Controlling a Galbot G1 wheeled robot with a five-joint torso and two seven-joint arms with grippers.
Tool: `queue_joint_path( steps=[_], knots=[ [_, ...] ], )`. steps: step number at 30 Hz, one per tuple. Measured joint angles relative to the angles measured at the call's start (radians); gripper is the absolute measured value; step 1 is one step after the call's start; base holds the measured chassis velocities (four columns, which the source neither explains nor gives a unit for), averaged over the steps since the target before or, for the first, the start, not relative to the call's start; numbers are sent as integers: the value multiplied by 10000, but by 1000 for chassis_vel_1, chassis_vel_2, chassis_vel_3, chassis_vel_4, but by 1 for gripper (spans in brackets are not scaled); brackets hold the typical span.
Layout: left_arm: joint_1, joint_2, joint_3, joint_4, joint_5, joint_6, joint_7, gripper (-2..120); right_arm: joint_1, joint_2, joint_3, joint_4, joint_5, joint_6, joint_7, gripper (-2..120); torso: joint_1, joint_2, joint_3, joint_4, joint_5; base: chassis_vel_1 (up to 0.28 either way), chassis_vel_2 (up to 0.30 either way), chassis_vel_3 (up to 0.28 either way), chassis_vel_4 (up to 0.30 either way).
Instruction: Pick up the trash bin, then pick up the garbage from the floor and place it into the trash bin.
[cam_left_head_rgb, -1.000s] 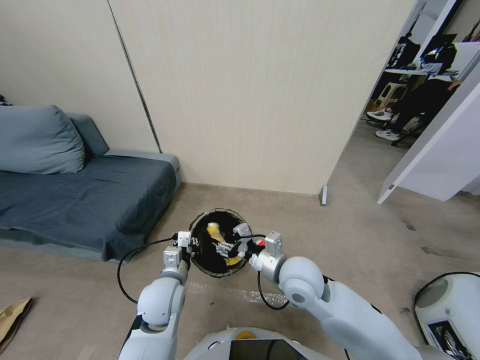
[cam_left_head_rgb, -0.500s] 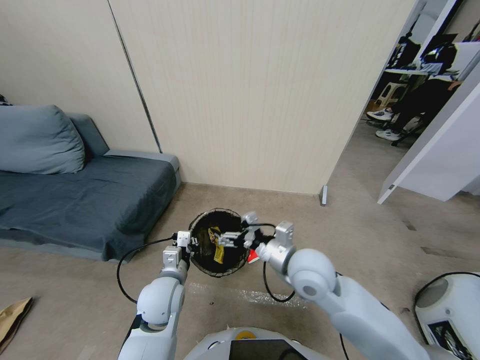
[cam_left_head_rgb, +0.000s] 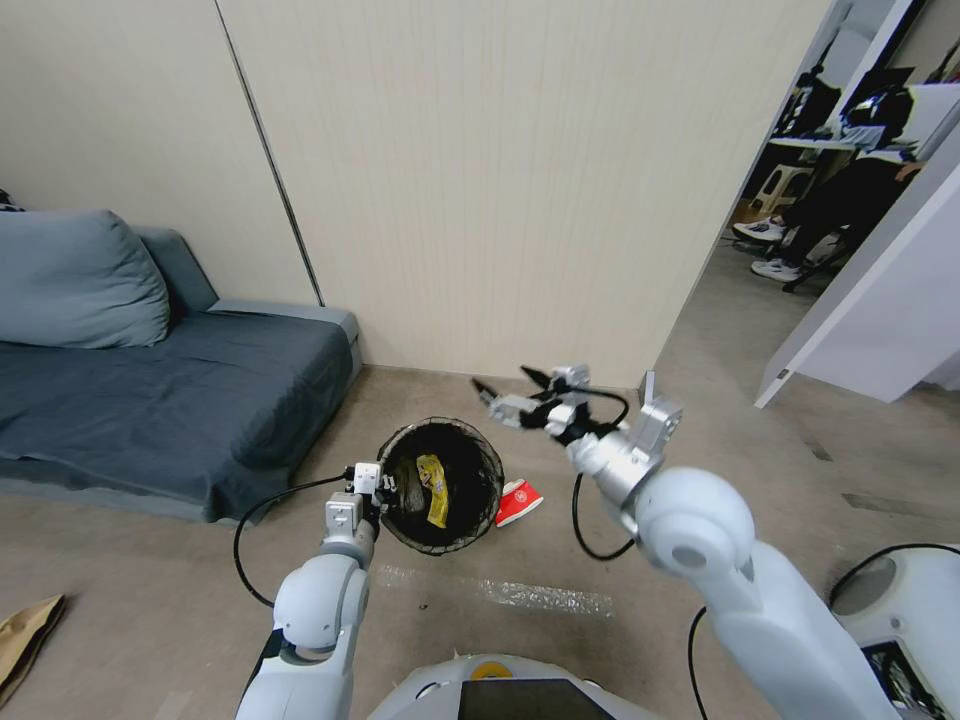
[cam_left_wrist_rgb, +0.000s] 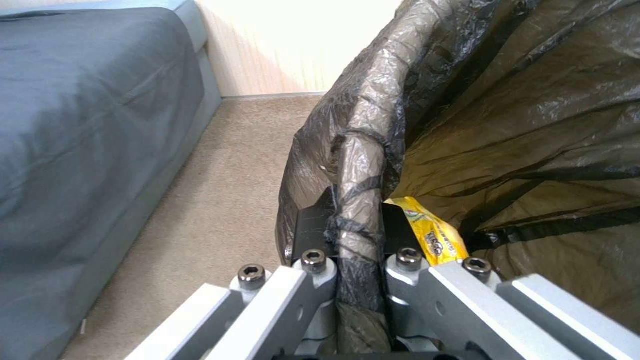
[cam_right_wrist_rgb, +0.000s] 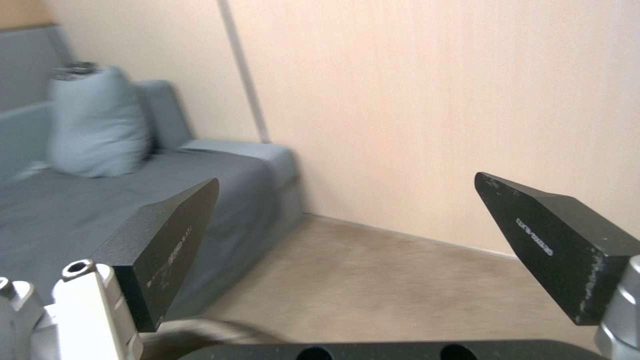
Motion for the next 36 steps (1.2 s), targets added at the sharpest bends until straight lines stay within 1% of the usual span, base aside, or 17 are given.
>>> queue_joint_path(
  steps=[4,10,12,17,19,20,23,28,29,30,32,34,36],
  knots=[
    [12,-3,-44,-13,-13,-2,11,1,-97,6,86,-395,-280,58,-172,100,0,0,0,0,0,0,0,0,0],
    [20,6,-94,-44,-50,-9,18,1,-547,101,327,-1458,-967,167,-469,100,0,0,0,-1,0,0,0,0,0],
    [21,7,-99,-44,-55,-9,19,1,-586,117,345,-1542,-1011,169,-474,100,0,0,0,-1,-1,0,0,0,0],
    [18,18,-149,-46,-79,-13,34,1,-791,154,458,-2244,-1190,159,-526,100,0,0,0,0,-1,0,0,0,0],
    [19,12,-161,-46,-85,-15,36,1,-871,154,527,-2793,-1400,160,-764,100,0,0,0,-1,-1,0,0,0,0],
    [19,12,-161,-46,-85,-15,36,1,-871,154,527,-2793,-1400,160,-764,100,0,0,0,-1,-1,0,0,0,0],
    [22,4,-196,-67,-96,-18,40,1,-965,146,546,-3623,-1600,132,-1267,100,0,0,0,0,0,0,0,0,0],
    [21,4,-235,-94,-112,-18,41,1,-1006,144,553,-3998,-1794,118,-1698,100,0,0,0,0,1,0,0,0,0],
    [21,4,-246,-99,-118,-18,41,1,-1015,144,552,-4112,-1880,114,-1866,100,0,0,0,0,1,0,0,0,0],
    [19,5,-283,-120,-142,-18,43,1,-1022,142,547,-4408,-2143,122,-2263,100,0,0,0,0,-3,0,0,0,0],
    [19,5,-291,-124,-147,-18,43,1,-1023,141,541,-4464,-2198,130,-2341,100,0,0,0,0,-3,0,0,0,0],
    [19,8,-331,-140,-170,-18,45,1,-1023,140,493,-4717,-2464,184,-2669,100,0,0,0,-1,-2,0,0,0,0],
    [19,8,-331,-140,-170,-18,45,1,-1023,140,493,-4717,-2464,184,-2669,100,0,0,0,-1,-2,0,0,0,0]
  ],
)
